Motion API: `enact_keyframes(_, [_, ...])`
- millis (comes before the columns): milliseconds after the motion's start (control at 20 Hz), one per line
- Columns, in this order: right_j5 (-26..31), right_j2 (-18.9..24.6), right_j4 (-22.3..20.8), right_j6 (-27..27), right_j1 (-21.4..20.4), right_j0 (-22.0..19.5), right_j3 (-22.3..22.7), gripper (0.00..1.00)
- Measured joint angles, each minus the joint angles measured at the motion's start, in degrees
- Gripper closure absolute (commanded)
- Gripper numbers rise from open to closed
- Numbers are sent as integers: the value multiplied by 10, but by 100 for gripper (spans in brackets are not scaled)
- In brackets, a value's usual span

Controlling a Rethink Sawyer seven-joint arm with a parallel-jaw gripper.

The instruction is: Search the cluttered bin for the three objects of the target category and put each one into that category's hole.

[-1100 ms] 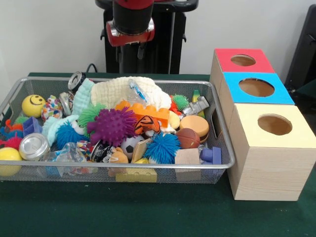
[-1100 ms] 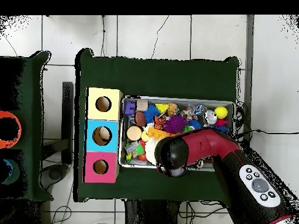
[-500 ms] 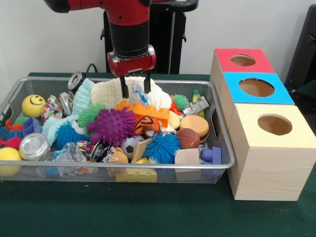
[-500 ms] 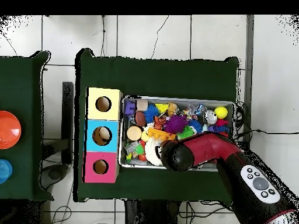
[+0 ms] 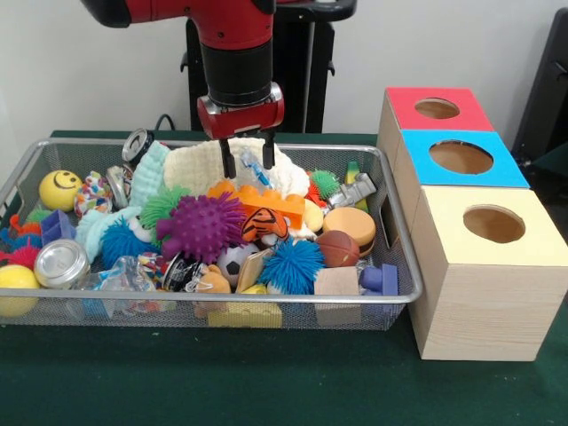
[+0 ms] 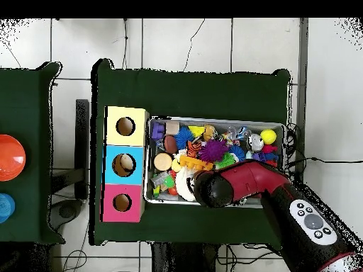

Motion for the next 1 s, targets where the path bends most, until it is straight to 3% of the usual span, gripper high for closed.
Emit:
enact_keyframes(400, [0, 0, -1, 0, 0, 6, 0, 0])
enact_keyframes(450, [0, -1, -3, 0, 0, 7, 0, 100])
enact_keyframes(1000, [0, -7, -3, 0, -9, 23, 0, 100])
